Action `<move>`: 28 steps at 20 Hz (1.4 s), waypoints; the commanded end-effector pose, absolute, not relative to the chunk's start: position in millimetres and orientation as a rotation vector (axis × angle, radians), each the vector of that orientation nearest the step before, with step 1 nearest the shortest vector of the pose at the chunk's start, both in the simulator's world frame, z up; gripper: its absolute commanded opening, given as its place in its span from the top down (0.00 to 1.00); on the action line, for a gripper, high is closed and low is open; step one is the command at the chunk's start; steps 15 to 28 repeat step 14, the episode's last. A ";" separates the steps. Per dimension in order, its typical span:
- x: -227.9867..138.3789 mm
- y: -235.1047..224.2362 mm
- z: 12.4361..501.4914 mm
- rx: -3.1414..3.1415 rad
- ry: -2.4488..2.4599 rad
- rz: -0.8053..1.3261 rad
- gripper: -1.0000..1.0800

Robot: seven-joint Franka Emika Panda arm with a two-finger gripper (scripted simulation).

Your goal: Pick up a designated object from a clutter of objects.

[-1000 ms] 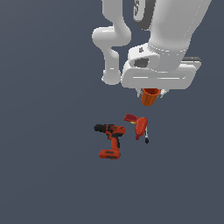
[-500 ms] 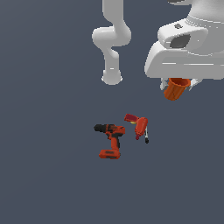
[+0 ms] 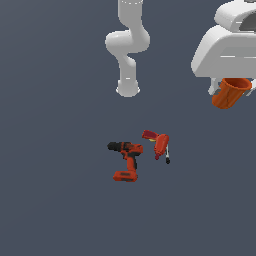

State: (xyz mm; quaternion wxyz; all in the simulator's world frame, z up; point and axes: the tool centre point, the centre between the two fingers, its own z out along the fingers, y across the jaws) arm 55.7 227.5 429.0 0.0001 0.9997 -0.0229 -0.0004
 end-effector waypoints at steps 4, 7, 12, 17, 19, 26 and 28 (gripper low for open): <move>62.0 240.1 441.4 3.141 -0.073 0.000 1.00; 64.1 244.2 445.3 3.141 -0.072 0.000 1.00; 65.9 247.8 448.4 3.141 -0.071 0.000 1.00; 66.0 248.1 448.7 3.141 -0.071 0.000 1.00; 66.0 248.1 448.7 3.141 -0.071 0.000 1.00; 66.0 248.1 448.7 3.141 -0.071 0.000 1.00; 66.0 248.1 448.7 3.141 -0.071 0.000 1.00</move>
